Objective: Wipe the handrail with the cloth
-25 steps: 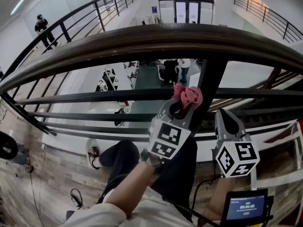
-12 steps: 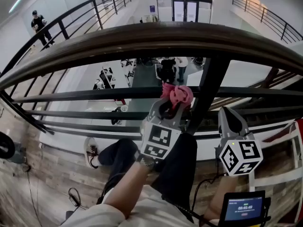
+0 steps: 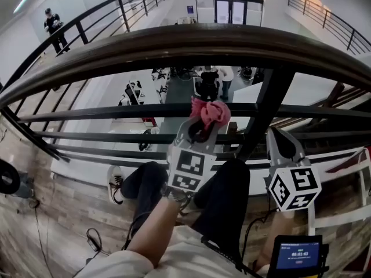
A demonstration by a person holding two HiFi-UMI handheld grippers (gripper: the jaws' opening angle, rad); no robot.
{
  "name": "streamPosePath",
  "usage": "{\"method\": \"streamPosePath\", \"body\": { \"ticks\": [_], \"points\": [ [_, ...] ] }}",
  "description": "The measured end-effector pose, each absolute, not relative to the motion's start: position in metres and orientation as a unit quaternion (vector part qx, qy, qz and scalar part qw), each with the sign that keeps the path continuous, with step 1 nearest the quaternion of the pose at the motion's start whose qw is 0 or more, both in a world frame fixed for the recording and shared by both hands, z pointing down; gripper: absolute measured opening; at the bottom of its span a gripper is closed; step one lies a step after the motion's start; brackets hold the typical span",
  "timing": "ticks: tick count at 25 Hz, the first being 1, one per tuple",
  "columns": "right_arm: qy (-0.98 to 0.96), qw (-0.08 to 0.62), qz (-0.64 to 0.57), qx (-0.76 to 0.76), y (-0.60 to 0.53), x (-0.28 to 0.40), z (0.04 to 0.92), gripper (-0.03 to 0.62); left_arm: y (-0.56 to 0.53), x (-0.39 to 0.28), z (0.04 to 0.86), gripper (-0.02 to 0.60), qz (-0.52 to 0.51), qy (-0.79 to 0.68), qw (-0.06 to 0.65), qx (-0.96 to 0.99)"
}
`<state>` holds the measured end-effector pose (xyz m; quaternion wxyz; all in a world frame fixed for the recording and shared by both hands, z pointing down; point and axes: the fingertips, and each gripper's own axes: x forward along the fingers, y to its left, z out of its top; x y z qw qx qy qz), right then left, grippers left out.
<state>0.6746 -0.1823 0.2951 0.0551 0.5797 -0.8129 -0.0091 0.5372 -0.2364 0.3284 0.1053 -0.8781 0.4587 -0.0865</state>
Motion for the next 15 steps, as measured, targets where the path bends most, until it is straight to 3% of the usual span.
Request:
{"method": "streamPosePath", "body": {
  "ticks": [15],
  "points": [
    [-0.839,0.046,-0.031,0.541,-0.199,0.607,0.271,0.003,-0.235,0.508,0.326,0.071,-0.081,0.464,0.088,-0.878]
  ]
}}
